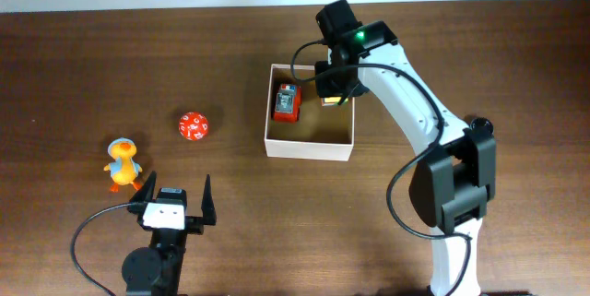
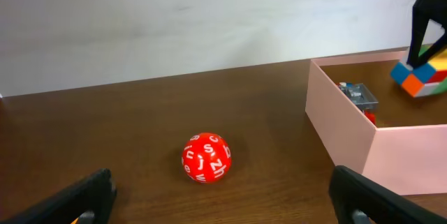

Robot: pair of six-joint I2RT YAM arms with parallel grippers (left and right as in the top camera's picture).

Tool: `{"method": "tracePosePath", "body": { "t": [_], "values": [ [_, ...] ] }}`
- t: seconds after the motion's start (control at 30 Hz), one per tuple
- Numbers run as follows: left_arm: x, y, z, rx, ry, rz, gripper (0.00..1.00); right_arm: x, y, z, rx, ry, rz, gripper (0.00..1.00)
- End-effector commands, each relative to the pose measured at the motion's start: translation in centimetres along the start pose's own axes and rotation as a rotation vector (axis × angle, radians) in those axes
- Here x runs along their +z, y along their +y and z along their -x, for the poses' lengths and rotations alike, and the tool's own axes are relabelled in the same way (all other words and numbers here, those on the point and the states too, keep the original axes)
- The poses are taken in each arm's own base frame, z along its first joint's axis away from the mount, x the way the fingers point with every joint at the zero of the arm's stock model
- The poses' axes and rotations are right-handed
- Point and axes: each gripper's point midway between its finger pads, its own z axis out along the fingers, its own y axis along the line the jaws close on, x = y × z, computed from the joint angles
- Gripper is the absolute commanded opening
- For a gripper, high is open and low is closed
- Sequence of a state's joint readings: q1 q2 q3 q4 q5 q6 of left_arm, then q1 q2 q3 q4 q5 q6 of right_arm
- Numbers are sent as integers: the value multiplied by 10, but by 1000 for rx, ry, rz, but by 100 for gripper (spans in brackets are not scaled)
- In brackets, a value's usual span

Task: Pack container
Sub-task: 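Lower the Rubik's cube into the box beside the truck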

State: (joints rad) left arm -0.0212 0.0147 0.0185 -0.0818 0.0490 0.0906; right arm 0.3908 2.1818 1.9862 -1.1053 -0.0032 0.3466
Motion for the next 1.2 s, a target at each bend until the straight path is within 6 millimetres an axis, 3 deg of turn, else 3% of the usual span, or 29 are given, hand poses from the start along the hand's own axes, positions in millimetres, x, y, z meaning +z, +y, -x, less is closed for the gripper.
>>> {"method": "tracePosePath", "body": {
  "t": [0.0, 0.37, 0.47, 0.83, 0.97, 1.07, 1.17],
  "values": [
    [0, -1, -2, 20, 0, -2, 99, 1, -6, 6, 64, -24, -45, 39],
    [0, -1, -2, 20, 0, -2, 99, 3, -7, 16, 104, -66, -50, 40],
    [0, -1, -2, 20, 0, -2, 99, 3, -7, 16, 104, -67, -49, 50],
    [0, -1, -2, 20, 0, -2, 99, 3, -4, 16, 103, -65, -36, 57],
    [0, -1, -2, 20, 0, -2, 99, 2, 12, 16, 44, -52, 50, 57],
    [0, -1, -2, 20, 0, -2, 99, 1, 32, 14, -59, -46, 146, 51],
    [0, -1, -2, 20, 0, -2, 99, 2, 39, 13, -139, -54, 149, 49]
  ]
}}
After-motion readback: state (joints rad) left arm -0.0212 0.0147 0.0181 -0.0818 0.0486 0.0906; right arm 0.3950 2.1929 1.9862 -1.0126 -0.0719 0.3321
